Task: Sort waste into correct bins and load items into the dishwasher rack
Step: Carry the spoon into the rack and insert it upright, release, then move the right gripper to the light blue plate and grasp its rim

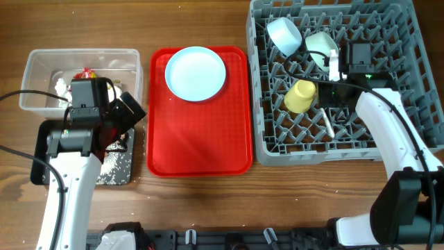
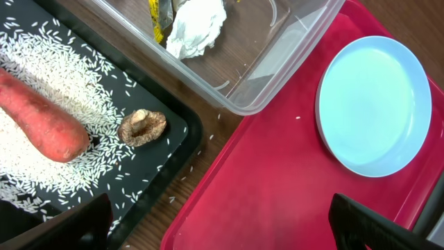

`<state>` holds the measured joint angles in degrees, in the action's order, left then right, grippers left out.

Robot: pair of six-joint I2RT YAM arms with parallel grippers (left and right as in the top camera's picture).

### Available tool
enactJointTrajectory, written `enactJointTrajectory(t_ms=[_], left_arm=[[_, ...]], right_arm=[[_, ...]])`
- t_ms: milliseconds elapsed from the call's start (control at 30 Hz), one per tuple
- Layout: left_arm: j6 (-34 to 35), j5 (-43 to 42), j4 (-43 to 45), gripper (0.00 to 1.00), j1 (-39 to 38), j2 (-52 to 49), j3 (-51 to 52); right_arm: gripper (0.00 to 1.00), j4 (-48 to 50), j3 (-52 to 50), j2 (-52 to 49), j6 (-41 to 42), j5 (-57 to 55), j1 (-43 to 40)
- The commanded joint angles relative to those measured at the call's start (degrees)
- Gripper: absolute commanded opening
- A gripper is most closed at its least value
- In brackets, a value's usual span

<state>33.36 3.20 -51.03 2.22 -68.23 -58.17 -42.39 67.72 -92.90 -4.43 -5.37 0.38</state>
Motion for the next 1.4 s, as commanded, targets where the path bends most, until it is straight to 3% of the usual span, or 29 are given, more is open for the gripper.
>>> enactJointTrajectory(t_ms=[0,100,167,233,300,367,467,600,700,800,833,867,1000,1100,1233,1367], left_arm=[[0.52,0.96,0.13,1.0,0.26,0.72,-1.09],[0.52,0.96,0.13,1.0,0.26,0.72,-1.09],[0.52,0.96,0.13,1.0,0.26,0.72,-1.09],[0.55,0.96,0.11,1.0,0.26,0.72,-1.09],[0.52,0.96,0.11,1.0,0.26,0.72,-1.09],[0.52,0.96,0.13,1.0,0.26,0.72,-1.09],[0.52,0.96,0.13,1.0,0.26,0.72,-1.09],[0.52,0.96,0.13,1.0,0.26,0.72,-1.09],[0.52,0.96,0.13,1.0,0.26,0.72,-1.09],[0.52,0.96,0.11,1.0,0.26,0.72,-1.09],[0.52,0.96,0.13,1.0,0.26,0.72,-1.09],[0.52,0.96,0.13,1.0,0.26,0.72,-1.09],[0.55,0.96,0.13,1.0,0.26,0.72,-1.09],[0.52,0.96,0.13,1.0,0.26,0.72,-1.09],[0.52,0.96,0.13,1.0,0.26,0.72,-1.09],[0.52,0.96,0.13,1.0,0.26,0.72,-1.09]], right_arm=[[0.52,0.02,0.92,-0.74,0.13,0.81,-0.02],[0.52,-3.37,5.9,0.31,2.19,4.17,0.07],[0.52,-4.31,10.69,1.7,2.27,13.33,0.07],[0.42,-3.08,14.49,2.93,5.68,24.06,0.07],[0.29,-0.11,17.88,3.15,17.03,34.67,0.46],[0.31,4.98,18.03,3.13,20.31,40.89,2.38],[0.36,8.94,17.73,3.08,22.6,40.72,8.39],[0.41,12.55,17.05,1.73,25.18,32.94,18.25],[0.69,14.43,17.05,-1.51,31.52,25.27,24.57],[0.78,17.59,17.05,-7.78,31.63,22.27,29.44],[0.94,17.77,17.05,-9.88,32.63,19.65,30.47],[1.0,17.51,17.05,-11.85,34.23,16.17,31.45],[0.96,17.86,17.05,-19.98,37.51,0.46,36.28],[0.77,18.38,17.05,-24.41,41.03,-8.68,38.27],[0.66,22.45,17.05,-28.28,42.05,-10.08,38.45],[0.65,26.93,17.05,-30.03,41.99,-11.85,38.34]])
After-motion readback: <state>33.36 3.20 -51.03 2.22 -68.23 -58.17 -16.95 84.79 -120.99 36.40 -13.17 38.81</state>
